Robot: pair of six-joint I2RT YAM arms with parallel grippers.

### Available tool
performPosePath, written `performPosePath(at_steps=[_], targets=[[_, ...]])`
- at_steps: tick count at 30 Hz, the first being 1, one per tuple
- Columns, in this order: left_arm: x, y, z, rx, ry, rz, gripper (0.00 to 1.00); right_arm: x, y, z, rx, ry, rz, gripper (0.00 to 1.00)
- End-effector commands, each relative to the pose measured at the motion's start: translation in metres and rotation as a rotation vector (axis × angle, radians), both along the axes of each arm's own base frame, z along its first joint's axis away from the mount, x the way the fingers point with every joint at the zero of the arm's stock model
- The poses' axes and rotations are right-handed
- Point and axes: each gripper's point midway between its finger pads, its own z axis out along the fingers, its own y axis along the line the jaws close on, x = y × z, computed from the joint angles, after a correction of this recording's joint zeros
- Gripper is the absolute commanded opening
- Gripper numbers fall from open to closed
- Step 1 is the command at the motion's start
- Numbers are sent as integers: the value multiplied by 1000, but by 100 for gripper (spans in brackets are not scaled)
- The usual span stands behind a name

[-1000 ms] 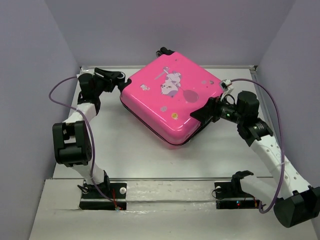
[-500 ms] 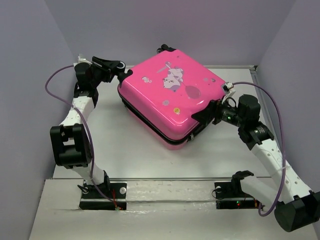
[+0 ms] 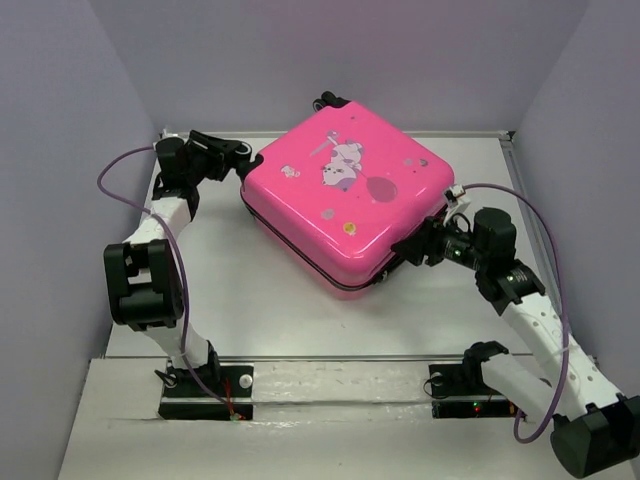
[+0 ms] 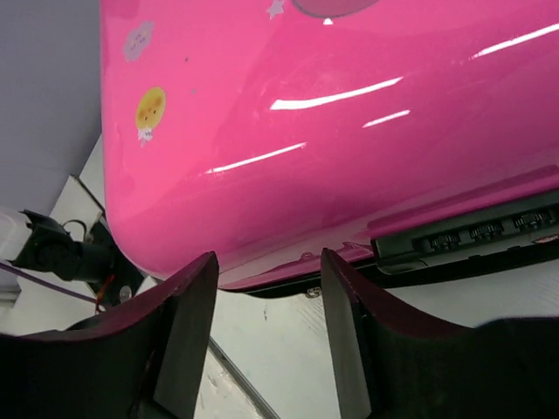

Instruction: Pack the luggage

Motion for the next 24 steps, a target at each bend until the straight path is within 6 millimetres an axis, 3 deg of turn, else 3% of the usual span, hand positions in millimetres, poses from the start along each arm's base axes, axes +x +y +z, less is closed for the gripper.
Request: performPosePath(at_steps=[1, 4, 8, 11, 13, 14, 15, 16, 17, 18, 19, 20, 21, 22, 24], targets=[[-2, -13, 35, 53, -143, -93, 46, -11, 1, 4, 34, -38, 14, 50], [1, 1, 38, 138, -138, -50, 80, -18, 2, -10, 64, -2, 14, 34], [1, 27, 61, 264, -162, 32, 99, -22, 7, -27, 104, 38, 33, 31], [-8, 50, 87, 339, -191, 115, 99, -23, 8, -36, 101, 42, 32, 26], [-27, 59, 124, 423, -258, 186, 99, -23, 7, -45, 95, 58, 22, 21], [-26, 62, 121, 450, -249, 198, 99, -23, 7, -48, 93, 65, 19, 21], [-39, 59, 141, 475, -294, 210, 99, -23, 7, -51, 93, 69, 16, 21], [-46, 57, 139, 523, -292, 219, 99, -23, 6, -61, 85, 90, 11, 21], [-54, 51, 142, 547, -304, 214, 99, -23, 5, -67, 79, 105, 4, 21], [-74, 28, 157, 559, -356, 182, 99, -19, 6, -64, 91, 72, 2, 20], [-84, 13, 155, 580, -370, 164, 99, -20, 6, -71, 90, 82, 4, 21], [-94, -3, 130, 595, -340, 121, 99, -18, 7, -75, 90, 88, 1, 22], [-120, -39, 135, 580, -391, 42, 99, -16, 7, -76, 91, 78, -3, 30], [-131, -55, 102, 575, -348, -17, 99, -16, 7, -81, 87, 87, -4, 34], [-164, -83, 87, 550, -368, -107, 99, -20, 11, -86, 80, 90, 37, 39]])
